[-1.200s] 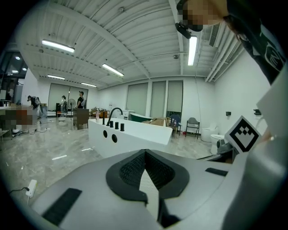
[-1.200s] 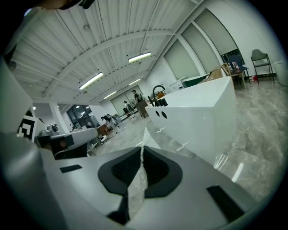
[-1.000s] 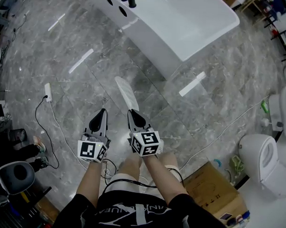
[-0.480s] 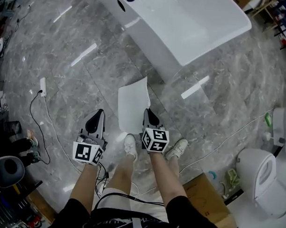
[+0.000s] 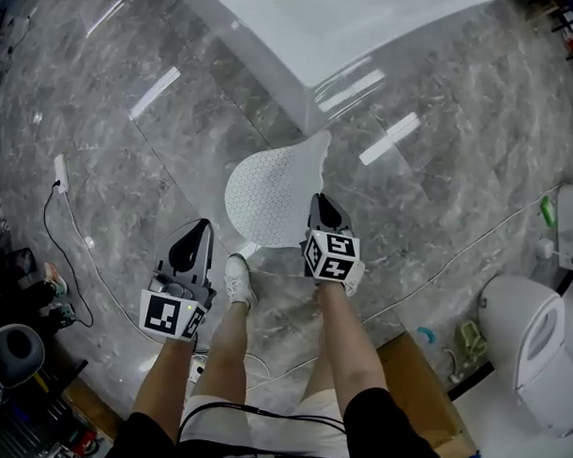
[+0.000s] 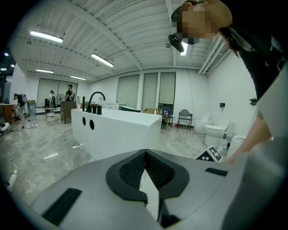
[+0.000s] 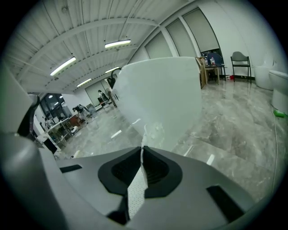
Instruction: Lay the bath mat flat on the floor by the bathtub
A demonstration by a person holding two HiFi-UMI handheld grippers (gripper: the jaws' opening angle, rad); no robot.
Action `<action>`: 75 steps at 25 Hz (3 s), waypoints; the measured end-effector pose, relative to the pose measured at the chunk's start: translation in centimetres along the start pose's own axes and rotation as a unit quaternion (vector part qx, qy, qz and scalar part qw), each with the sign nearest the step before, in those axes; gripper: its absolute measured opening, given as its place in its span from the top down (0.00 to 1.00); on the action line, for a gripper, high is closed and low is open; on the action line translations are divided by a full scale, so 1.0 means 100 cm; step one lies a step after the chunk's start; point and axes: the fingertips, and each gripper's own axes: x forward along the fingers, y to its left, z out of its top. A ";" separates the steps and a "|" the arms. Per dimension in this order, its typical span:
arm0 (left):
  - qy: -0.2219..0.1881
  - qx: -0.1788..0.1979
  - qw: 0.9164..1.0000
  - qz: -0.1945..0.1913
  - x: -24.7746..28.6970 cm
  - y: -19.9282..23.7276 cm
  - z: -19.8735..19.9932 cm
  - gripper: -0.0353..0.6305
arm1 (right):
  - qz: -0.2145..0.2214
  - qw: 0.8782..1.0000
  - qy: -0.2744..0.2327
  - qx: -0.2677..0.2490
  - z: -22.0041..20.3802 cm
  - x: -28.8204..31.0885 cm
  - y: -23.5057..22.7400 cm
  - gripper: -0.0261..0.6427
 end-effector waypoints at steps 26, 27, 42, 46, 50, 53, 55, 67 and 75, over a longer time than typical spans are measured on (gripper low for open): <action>0.058 -0.002 0.998 0.032 0.117 -0.035 -0.106 0.92 | -0.095 0.980 0.142 -0.101 -0.094 0.091 -0.268 0.91; 0.062 -0.003 0.998 0.032 0.119 -0.036 -0.110 0.92 | -0.101 0.979 0.146 -0.099 -0.100 0.090 -0.275 0.91; 0.053 0.000 0.999 0.005 0.118 -0.052 -0.097 0.92 | -0.137 0.979 0.119 -0.092 -0.090 0.056 -0.287 0.90; 0.045 -0.005 0.999 0.001 0.108 -0.055 -0.089 0.92 | -0.130 0.982 0.094 -0.095 -0.070 0.042 -0.270 0.90; 0.033 -0.014 0.999 -0.003 0.095 -0.055 -0.075 0.92 | -0.113 0.988 0.065 -0.085 -0.052 0.022 -0.243 0.90; 0.025 -0.022 0.999 0.004 0.084 -0.049 -0.061 0.93 | -0.087 0.989 0.051 -0.108 -0.033 0.005 -0.211 0.91; 0.023 -0.026 0.999 0.008 0.078 -0.045 -0.049 0.93 | -0.066 0.986 0.050 -0.144 -0.019 -0.006 -0.189 0.91; -0.034 -0.020 0.999 -0.021 0.029 -0.042 0.064 0.93 | 0.020 0.980 -0.043 -0.192 0.109 -0.117 -0.063 0.92; -0.097 -0.003 0.995 -0.030 -0.022 -0.010 0.137 0.93 | 0.074 0.970 -0.091 -0.213 0.189 -0.180 0.041 0.92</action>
